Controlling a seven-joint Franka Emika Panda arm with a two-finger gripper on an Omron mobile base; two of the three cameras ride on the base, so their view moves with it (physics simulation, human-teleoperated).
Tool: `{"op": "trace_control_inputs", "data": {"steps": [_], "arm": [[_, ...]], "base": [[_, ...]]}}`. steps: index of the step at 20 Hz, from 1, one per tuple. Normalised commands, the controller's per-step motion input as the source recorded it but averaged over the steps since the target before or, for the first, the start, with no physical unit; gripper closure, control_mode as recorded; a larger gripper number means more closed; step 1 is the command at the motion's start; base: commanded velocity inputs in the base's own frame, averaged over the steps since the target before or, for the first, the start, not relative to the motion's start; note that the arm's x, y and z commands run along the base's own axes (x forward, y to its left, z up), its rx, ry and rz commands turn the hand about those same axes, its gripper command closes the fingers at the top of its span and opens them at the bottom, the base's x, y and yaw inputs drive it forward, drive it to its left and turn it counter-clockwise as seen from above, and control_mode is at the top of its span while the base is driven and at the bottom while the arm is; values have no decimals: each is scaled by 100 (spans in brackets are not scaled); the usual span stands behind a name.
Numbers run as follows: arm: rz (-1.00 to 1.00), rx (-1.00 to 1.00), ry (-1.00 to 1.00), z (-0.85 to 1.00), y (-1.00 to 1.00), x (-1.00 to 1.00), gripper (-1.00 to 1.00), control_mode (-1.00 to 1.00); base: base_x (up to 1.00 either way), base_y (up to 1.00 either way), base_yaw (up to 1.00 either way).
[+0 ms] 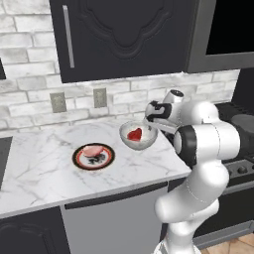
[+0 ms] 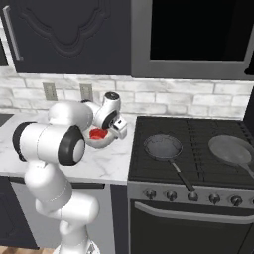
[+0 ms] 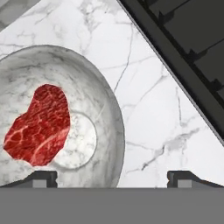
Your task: Place one of the steaks on the plate and the other in the bowl. Then place the bowl in the fridge.
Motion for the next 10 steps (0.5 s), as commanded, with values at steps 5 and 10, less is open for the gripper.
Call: {"op": "trace_control_inputs", "data": {"steps": [5, 10], "arm": [[0, 0, -1, -24, -1, 20, -100, -100], [0, 0, 0, -19, -2, 23, -100, -100]], "base": [[0, 0, 0], [0, 0, 0]]}}
